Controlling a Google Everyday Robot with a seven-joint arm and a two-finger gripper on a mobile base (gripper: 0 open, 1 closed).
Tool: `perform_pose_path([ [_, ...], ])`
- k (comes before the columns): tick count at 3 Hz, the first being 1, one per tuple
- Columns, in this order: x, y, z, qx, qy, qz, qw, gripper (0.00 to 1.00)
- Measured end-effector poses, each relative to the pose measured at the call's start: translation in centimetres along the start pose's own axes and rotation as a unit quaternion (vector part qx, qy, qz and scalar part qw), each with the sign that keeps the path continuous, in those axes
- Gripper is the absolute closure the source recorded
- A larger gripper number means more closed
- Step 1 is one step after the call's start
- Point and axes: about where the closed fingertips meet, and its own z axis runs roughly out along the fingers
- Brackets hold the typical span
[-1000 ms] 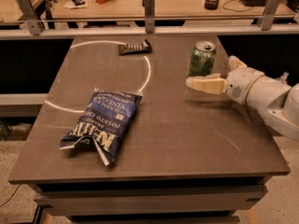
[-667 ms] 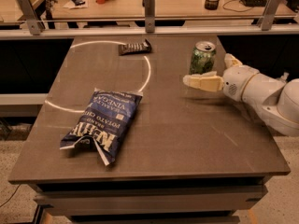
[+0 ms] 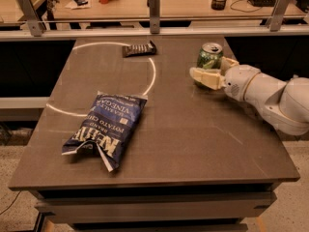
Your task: Move green can near rxbar chocolate
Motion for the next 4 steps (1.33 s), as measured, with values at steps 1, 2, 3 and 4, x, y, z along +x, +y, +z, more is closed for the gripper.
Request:
perform_pose_path([
  [1,-0.1,0.0,0.3,-0.007,-0.004,-0.006,0.9999,0.62],
  [2,-1.1,-0.5,1.3,-0.003,-0.015,-0.008,0.9999,0.86],
  [3,-2.3,-1.9,3.2,0.011,-0.017,-0.01,0.9998,1.0],
  [4,-2.3,-3.9,6.5,0.024,-0.002,0.0,0.9997,1.0],
])
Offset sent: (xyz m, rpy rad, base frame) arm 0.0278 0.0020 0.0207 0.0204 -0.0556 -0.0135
